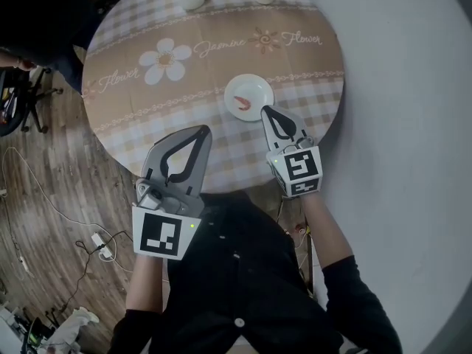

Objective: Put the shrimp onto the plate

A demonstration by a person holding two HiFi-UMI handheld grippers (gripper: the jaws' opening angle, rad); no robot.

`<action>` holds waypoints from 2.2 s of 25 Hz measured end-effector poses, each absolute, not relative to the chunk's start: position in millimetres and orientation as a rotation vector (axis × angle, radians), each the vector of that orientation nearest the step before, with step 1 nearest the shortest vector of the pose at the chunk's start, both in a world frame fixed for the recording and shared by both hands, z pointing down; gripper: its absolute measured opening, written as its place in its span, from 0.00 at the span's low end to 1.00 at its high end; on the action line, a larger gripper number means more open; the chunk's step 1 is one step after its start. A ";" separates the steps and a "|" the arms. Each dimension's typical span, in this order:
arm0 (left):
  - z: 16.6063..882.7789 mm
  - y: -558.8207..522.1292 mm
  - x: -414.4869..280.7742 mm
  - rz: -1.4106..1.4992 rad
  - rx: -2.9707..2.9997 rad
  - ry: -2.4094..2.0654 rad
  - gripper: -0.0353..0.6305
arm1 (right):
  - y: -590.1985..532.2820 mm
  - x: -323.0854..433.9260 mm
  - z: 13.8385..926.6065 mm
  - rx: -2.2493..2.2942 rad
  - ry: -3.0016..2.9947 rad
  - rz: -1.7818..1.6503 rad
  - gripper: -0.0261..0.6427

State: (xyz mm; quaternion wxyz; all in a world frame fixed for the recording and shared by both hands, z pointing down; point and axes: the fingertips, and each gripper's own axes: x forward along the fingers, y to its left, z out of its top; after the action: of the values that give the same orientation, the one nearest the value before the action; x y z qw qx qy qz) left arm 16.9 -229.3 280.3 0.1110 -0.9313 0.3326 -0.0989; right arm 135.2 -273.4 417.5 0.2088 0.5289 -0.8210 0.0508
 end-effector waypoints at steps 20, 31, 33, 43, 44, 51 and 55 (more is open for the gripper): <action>250.8 -221.4 48.5 -0.222 -2.731 0.841 0.06 | -204.1 163.6 266.1 1.770 -2.321 -0.217 0.04; 241.7 -217.4 52.9 -0.200 -2.726 0.831 0.06 | -192.9 154.4 252.4 1.784 -2.348 -0.247 0.04; 241.2 -216.1 54.1 -0.195 -2.728 0.826 0.06 | -191.8 152.8 252.8 1.781 -2.346 -0.238 0.04; 238.7 -211.1 55.1 -0.178 -2.731 0.816 0.06 | -186.2 144.0 251.3 1.772 -2.348 -0.228 0.04; 238.4 -211.2 54.6 -0.179 -2.729 0.818 0.06 | -186.2 143.2 251.0 1.767 -2.349 -0.233 0.04; 235.7 -209.6 52.7 -0.178 -2.720 0.815 0.06 | -186.2 139.0 248.1 1.758 -2.355 -0.243 0.04; 234.8 -209.3 51.8 -0.179 -2.720 0.815 0.06 | -186.0 135.9 242.1 1.755 -2.367 -0.251 0.04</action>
State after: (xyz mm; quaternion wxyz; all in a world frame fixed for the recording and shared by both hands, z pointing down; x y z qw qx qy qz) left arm 51.8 -209.3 234.8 0.1478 -0.9455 0.2833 -0.0621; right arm 135.9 -186.0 242.1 0.0919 0.5910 -0.7969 -0.0847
